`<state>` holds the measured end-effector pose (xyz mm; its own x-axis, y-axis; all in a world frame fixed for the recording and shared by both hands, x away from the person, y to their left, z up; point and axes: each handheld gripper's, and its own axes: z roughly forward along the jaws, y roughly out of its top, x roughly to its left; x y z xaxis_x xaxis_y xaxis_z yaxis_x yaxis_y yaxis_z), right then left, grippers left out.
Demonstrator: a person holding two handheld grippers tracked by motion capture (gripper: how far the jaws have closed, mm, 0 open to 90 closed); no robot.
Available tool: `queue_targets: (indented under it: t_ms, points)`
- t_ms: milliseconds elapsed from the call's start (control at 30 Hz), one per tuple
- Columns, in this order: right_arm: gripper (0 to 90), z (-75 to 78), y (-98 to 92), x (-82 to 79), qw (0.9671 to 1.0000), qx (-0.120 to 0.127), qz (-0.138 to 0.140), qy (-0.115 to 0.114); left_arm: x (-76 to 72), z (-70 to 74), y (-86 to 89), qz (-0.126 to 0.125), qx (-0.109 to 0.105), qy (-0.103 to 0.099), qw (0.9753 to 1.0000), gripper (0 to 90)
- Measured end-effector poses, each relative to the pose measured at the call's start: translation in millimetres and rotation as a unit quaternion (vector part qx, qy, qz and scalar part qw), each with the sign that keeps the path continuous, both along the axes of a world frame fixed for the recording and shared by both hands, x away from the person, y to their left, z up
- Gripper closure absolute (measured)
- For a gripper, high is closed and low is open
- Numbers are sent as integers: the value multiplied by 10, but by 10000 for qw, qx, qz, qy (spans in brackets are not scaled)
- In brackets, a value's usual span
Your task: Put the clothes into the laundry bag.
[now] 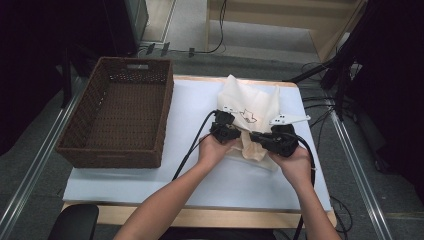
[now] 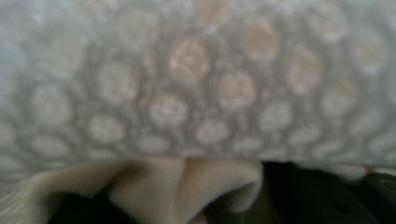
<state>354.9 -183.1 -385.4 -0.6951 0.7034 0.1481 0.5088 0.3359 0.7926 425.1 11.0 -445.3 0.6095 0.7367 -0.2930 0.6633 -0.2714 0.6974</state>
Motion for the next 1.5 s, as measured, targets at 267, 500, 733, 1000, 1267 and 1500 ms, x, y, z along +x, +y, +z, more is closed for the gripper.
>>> queue_targets:
  t_ms: [267, 500, 733, 1000, 1267, 1500]
  points:
    - [889, -13, -40, 11, 10000, 0, -77, -11, -128, 113, 121, -398, 117, 35, 9991, 671]
    - [889, -17, -46, 14, 10000, -12, -98, 4, -274, 252, 242, -634, 249, 46, 9977, 514]
    - [889, -15, -61, 15, 9999, 3, -119, -1, -415, 345, 483, -695, 248, 5, 9973, 428]
    - [889, -17, -54, 14, 9999, -10, -112, 2, -537, 239, 723, -703, 296, -3, 9971, 393]
    - [888, -28, -46, 16, 10000, -28, -89, -3, -589, -3, 766, -622, 233, 74, 9978, 388]
    - [888, -30, -46, 16, 10000, -22, -91, 7, -587, -81, 667, -687, 241, 57, 9973, 387]
